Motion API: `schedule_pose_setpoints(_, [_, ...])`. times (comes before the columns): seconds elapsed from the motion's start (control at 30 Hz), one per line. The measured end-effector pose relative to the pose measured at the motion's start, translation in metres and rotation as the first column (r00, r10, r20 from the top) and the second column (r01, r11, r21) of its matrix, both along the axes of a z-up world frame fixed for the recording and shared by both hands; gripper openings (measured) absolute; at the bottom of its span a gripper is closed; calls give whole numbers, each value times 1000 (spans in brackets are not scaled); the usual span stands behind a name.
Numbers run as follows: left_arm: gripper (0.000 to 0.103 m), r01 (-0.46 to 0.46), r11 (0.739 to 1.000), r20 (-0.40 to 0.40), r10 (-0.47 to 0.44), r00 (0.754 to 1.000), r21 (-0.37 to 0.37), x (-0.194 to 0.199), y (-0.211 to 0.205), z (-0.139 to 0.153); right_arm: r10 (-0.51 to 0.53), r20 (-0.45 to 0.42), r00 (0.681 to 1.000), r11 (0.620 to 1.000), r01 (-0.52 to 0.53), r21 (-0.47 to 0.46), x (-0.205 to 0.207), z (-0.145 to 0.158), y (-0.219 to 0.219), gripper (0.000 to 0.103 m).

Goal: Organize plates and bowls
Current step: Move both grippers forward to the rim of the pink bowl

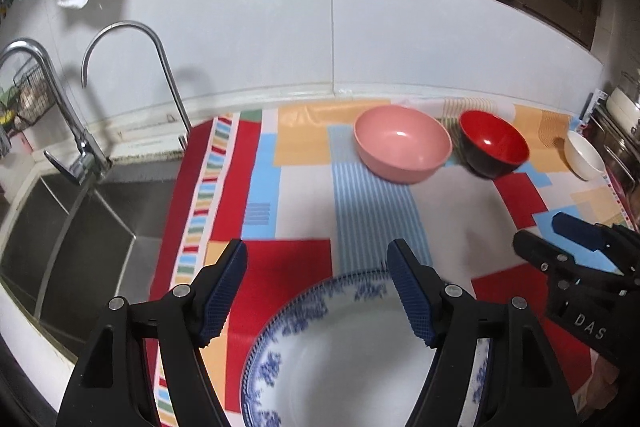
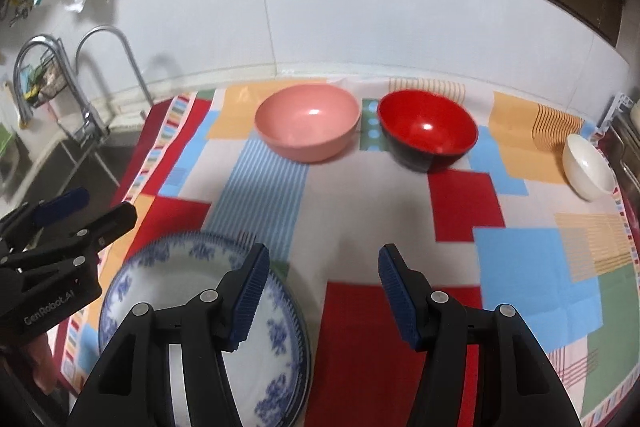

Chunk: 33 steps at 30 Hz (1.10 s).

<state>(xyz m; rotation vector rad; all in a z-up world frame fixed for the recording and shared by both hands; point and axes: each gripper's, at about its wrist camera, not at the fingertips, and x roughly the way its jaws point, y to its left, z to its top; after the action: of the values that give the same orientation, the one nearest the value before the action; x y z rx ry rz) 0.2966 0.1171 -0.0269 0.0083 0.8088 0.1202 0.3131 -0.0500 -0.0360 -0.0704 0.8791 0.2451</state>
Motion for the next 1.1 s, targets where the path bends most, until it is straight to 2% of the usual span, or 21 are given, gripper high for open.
schedule_pose_setpoints(0.33, [71, 5, 1000, -8, -5, 1000, -1, 50, 2, 1, -25, 16, 1000, 1000, 25, 19, 44, 0, 1, 58])
schedule_pose_setpoints(0.7, [71, 40, 998, -35, -39, 999, 46, 110, 2, -10, -54, -14, 998, 998, 55, 44, 99, -21, 4, 58])
schedule_pose_setpoints(1.1, [70, 101, 993, -80, -96, 992, 58, 169, -8, -31, -58, -44, 997, 997, 60, 52, 141, -42, 18, 56])
